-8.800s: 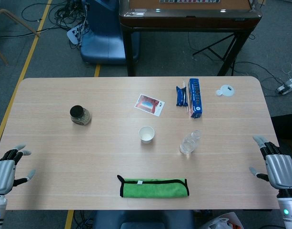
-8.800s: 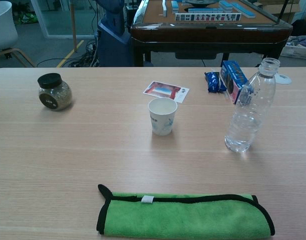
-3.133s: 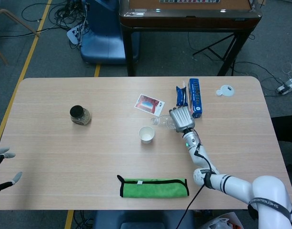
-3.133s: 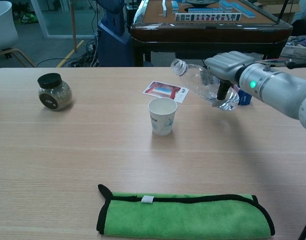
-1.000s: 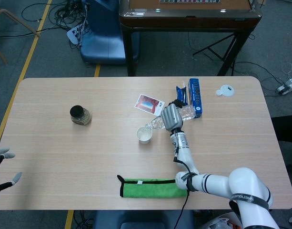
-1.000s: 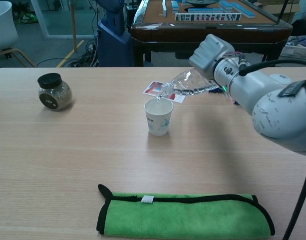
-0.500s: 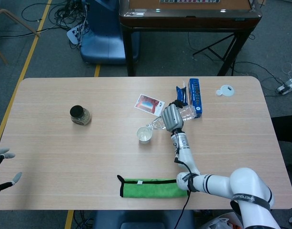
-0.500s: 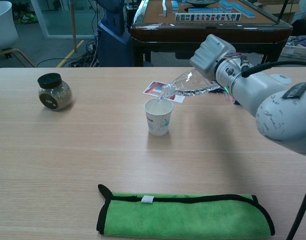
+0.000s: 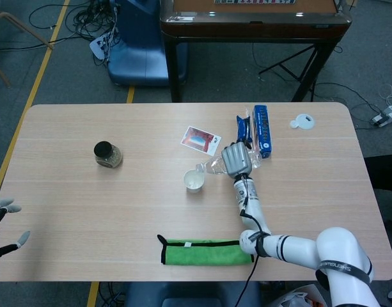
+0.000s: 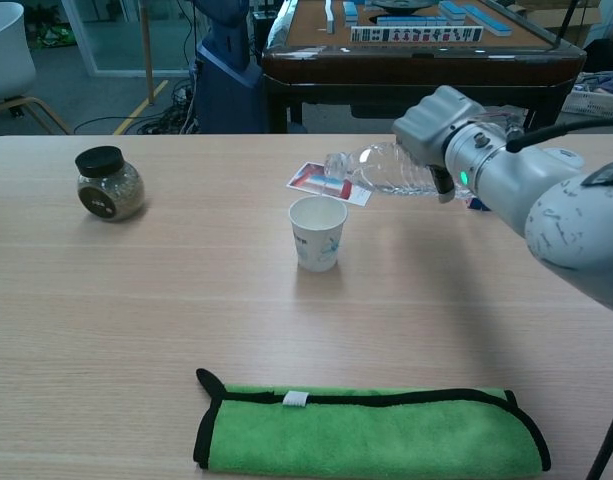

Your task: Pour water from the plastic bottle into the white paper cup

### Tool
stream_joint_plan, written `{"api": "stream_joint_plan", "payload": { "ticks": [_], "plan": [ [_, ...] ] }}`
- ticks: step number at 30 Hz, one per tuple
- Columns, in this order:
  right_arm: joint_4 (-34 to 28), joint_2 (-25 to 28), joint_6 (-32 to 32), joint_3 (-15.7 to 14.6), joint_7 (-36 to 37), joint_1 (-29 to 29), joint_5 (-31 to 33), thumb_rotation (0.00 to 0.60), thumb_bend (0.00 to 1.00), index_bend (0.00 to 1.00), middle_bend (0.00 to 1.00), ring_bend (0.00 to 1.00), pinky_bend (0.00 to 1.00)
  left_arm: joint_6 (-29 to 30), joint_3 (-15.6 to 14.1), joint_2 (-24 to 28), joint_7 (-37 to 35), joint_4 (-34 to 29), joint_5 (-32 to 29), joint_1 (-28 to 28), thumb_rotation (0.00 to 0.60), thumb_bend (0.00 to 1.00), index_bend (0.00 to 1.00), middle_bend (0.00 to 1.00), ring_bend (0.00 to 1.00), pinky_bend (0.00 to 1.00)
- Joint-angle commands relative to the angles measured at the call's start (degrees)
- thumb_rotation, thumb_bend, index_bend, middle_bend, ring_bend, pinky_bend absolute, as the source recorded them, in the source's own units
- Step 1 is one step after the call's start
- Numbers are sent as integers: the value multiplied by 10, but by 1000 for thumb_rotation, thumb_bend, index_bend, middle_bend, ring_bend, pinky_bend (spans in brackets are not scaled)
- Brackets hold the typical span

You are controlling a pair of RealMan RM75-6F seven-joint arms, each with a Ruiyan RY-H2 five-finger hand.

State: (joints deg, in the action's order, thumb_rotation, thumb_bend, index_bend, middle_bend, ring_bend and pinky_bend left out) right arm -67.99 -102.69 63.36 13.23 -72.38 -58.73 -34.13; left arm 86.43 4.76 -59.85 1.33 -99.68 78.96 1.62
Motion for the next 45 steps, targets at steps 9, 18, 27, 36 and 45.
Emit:
{"api": "stream_joint_plan", "payload": {
  "ticks": [9, 18, 27, 36, 45],
  "plan": [
    [-10, 21, -47, 5, 233, 62, -95, 600, 240, 604, 631, 529, 467, -4, -1, -3, 5, 3, -2, 2, 600, 170, 352, 228, 240, 508],
    [2, 23, -50, -6, 493, 122, -231, 600, 240, 604, 626, 528, 467, -8, -3, -7, 16, 4, -3, 4, 600, 170, 352, 228, 240, 508],
    [46, 13, -38, -24, 759, 178, -339, 600, 231, 604, 614, 524, 467, -14, -4, -11, 25, 7, -7, 6, 600, 170, 352, 228, 240, 508],
    [115, -3, -37, -37, 908, 207, -389, 600, 222, 604, 599, 510, 467, -13, -2, -12, 26, 9, -11, 6, 600, 170, 352, 228, 240, 508],
    [144, -7, -33, -46, 979, 222, -422, 600, 212, 604, 572, 482, 467, -13, -3, -13, 30, 10, -10, 7, 600, 170, 352, 228, 240, 507]
  ]
}}
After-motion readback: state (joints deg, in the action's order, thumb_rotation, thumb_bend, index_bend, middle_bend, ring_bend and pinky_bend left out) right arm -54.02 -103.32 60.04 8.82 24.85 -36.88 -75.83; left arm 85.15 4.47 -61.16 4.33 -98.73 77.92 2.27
